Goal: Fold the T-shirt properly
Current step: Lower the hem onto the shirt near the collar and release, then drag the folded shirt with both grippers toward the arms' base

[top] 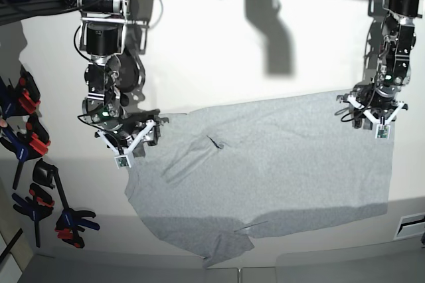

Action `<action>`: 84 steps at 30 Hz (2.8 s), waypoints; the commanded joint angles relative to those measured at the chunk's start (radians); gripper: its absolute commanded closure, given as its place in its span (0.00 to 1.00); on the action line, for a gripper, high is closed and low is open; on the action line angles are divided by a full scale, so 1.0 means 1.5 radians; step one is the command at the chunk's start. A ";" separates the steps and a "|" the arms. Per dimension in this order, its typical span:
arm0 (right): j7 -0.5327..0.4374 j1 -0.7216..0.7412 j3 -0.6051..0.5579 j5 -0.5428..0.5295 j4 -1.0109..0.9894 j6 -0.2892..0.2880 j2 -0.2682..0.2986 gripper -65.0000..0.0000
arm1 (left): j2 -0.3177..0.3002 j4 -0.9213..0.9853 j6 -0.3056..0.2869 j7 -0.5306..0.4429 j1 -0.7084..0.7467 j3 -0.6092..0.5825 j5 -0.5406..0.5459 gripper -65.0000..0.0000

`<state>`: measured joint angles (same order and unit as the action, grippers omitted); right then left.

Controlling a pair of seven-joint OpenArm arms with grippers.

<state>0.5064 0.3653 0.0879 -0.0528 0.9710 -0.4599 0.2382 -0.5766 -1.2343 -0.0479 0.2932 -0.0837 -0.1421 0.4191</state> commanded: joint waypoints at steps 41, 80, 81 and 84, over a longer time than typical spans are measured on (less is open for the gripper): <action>0.090 -0.195 0.003 -0.057 0.181 -0.005 0.063 0.47 | 0.039 -0.113 -0.028 0.055 0.178 0.007 -0.052 0.61; 0.115 -0.739 0.300 -0.147 0.566 -0.032 0.076 0.47 | 0.044 -0.347 -0.004 0.083 0.510 0.007 -0.178 0.61; 0.113 -0.739 0.302 -0.147 0.566 -0.031 0.076 0.47 | 0.044 -0.347 -0.004 0.083 0.508 0.007 -0.184 0.61; 0.101 -0.739 0.303 -0.151 0.566 -0.031 0.076 0.47 | 0.044 -0.348 -0.003 0.083 0.508 0.007 -0.195 0.61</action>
<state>0.6746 -0.7395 0.5331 -0.2668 1.8019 -0.5095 0.3401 -0.5041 -1.7641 -0.0532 0.3321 0.6617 -0.1299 0.1513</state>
